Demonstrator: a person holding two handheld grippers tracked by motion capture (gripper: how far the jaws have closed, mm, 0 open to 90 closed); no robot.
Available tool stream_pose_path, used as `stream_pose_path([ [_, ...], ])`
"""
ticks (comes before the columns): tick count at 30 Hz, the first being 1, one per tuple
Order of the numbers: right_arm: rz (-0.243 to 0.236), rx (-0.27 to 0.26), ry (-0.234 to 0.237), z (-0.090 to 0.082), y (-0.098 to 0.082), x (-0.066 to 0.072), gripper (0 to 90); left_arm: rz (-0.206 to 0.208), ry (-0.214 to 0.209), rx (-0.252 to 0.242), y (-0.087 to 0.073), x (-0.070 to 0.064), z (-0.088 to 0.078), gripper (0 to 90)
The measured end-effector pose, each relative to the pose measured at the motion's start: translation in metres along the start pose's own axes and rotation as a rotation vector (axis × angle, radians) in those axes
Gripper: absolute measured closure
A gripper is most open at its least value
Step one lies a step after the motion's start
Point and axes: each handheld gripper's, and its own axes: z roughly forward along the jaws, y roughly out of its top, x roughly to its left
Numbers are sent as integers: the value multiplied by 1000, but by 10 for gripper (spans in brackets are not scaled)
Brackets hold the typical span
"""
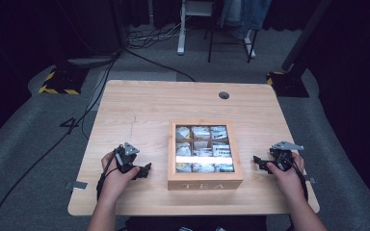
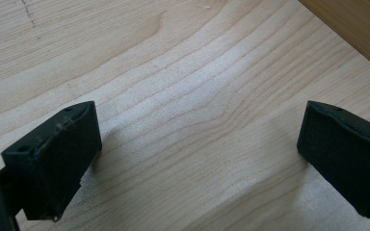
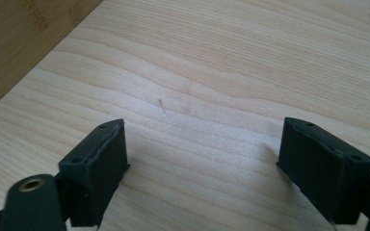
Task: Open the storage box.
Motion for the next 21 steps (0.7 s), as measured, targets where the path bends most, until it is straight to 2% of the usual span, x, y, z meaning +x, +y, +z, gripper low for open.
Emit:
stream_pose_path([
  [2, 3, -2, -2, -1, -1, 0, 191, -1, -1, 1, 0, 0, 0, 22],
  [4, 8, -2, -6, -2, 0, -2, 246, -1, -1, 1, 0, 0, 0, 22],
  [6, 24, 7, 16, -4, 2, -3, 260, 2, 1, 1, 0, 0, 0, 24],
  [8, 28, -15, 20, -7, 4, -3, 276, 2, -1, 0, 0, -1, 0, 24],
  [12, 17, -14, 30, -12, 6, -3, 299, 2, -2, 2, -1, -1, -1, 24],
  [16, 9, -12, 68, -27, 14, 2, 308, 11, -9, 2, -1, -2, -1, 23],
  [19, -9, 42, 84, -34, 20, 10, 300, 12, -11, 2, -1, -3, -1, 23],
  [21, -18, 40, 79, -36, 22, 12, 298, 13, -12, 1, -1, -3, -1, 23],
])
